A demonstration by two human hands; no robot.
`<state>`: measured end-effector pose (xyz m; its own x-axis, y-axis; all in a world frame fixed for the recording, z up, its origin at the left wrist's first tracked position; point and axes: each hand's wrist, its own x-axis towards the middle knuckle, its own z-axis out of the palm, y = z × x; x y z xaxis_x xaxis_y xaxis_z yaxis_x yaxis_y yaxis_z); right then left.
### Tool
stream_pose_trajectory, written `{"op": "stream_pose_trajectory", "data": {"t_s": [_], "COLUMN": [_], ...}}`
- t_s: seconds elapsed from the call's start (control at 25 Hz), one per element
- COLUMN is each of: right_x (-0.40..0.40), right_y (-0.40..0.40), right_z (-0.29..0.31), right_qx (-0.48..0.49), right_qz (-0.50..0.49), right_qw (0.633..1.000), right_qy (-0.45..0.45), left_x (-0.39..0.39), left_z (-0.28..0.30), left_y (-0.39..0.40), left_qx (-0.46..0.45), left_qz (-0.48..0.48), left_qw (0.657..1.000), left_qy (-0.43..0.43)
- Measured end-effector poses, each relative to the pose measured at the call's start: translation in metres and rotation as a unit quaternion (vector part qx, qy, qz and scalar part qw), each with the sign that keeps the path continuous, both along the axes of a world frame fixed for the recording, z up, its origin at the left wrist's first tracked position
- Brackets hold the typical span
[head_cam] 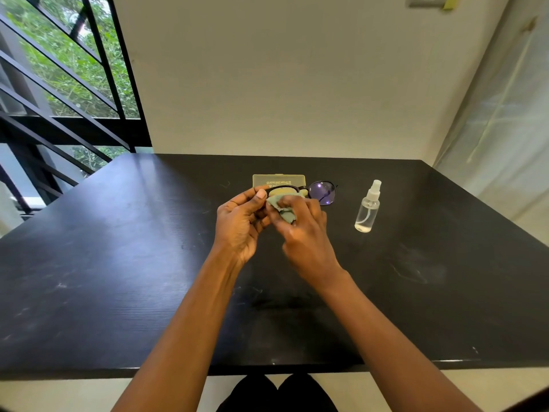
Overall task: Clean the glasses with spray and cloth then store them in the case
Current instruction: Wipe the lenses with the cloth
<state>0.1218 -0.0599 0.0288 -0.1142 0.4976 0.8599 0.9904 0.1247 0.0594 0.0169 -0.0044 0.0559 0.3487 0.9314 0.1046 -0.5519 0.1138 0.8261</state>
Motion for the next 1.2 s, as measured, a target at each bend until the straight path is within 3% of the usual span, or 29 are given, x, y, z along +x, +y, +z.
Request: {"op": "stream_pose_trajectory", "data": {"t_s": [0.24,0.6,0.88,1.08,1.2], "right_x": [0.012,0.011,0.004,0.018,0.019], "right_y": [-0.008,0.006,-0.002,-0.007,-0.015], "right_z": [-0.012,0.003,-0.013,-0.006,0.016], "right_qx": [0.029,0.033,0.021,0.023,0.026], "right_qz": [-0.015,-0.059,-0.043,-0.011,0.075], "right_qw": [0.999,0.996,0.999,0.986,0.946], "right_qy": [-0.026,0.058,0.014,0.166,0.315], "left_x": [0.002,0.001,-0.004,-0.005,-0.005], "left_z": [0.000,0.000,0.003,0.000,0.000], "left_y": [-0.003,-0.004,0.005,0.005,0.005], "left_qx": [0.000,-0.006,0.003,-0.002,-0.004], "left_qz": [-0.016,-0.014,-0.006,-0.001,0.002], "left_qw": [1.000,1.000,1.000,1.000,1.000], "left_qy": [0.007,0.020,0.013,0.013,0.012]}}
